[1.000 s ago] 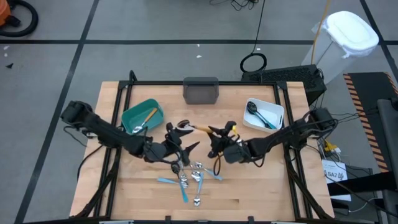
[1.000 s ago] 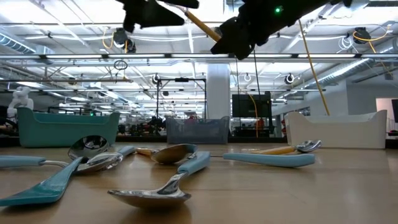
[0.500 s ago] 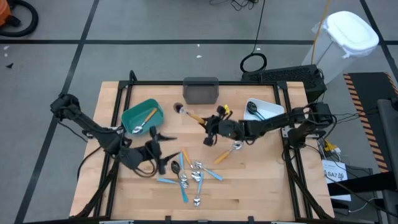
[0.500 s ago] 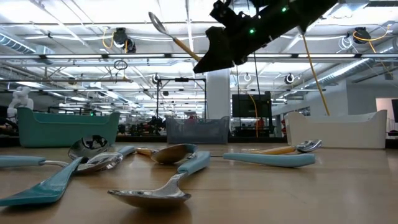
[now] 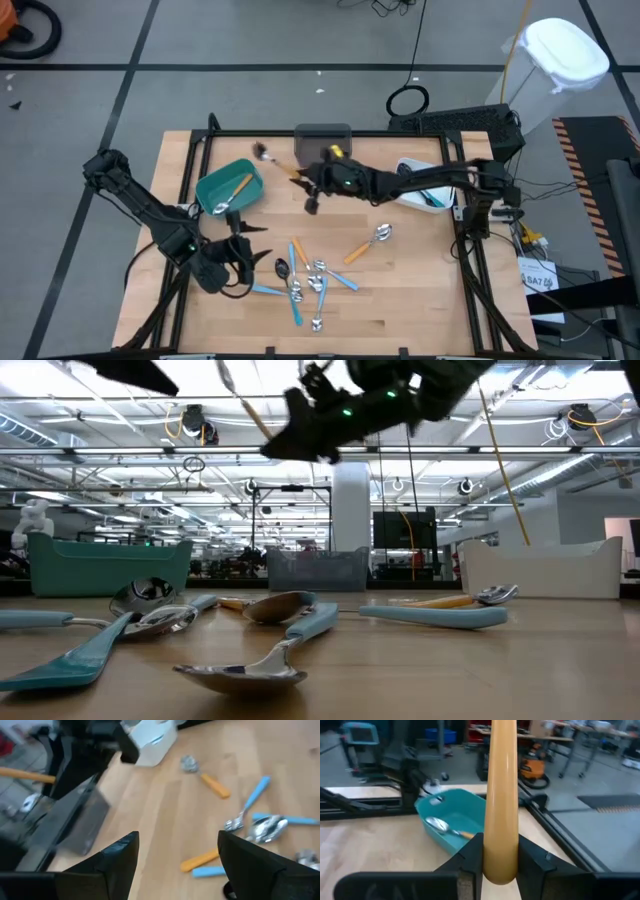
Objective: Sort silverware by color (type)
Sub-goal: Put the yellow spoon into the green bin
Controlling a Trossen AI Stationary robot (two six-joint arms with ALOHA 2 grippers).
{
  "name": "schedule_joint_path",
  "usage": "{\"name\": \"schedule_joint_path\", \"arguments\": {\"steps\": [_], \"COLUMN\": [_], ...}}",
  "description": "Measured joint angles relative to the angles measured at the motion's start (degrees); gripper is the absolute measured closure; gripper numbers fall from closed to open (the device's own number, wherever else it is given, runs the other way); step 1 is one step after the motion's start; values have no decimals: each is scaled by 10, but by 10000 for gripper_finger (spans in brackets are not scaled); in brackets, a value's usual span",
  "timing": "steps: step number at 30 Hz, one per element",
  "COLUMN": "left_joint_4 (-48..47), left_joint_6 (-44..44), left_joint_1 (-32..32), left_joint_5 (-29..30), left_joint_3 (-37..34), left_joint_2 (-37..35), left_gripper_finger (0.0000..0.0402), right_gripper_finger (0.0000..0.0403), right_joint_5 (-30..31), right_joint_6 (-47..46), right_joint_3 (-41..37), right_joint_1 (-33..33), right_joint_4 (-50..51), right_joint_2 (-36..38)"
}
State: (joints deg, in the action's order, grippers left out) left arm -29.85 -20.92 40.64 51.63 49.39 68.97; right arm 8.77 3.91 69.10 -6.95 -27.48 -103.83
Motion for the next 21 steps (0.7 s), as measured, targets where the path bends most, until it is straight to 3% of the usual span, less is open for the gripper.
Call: {"name": "schedule_joint_path", "arguments": {"steps": [4,11,16,21], "left_joint_4": [-41,-28,-29,-29], "left_joint_6": [-51,-50,-49,-44], "left_joint_1": [3,34,58,64], "left_joint_5": [8,8,8,31], "left_joint_3": [0,0,0,0], "left_joint_2": [0,0,0,0], "left_gripper_finger": [133,133,133,133], "right_gripper_finger": [328,328,328,328], "right_joint_5": [-22,-107,-197,-214], "right_joint_6": [43,80,116,118], "right_joint_3": [117,296,381,461], "right_joint_1": [-6,-32,-47,-50], "right_joint_4": [77,156,160,173], "right_joint_2": [-61,-185,-269,-340]}}
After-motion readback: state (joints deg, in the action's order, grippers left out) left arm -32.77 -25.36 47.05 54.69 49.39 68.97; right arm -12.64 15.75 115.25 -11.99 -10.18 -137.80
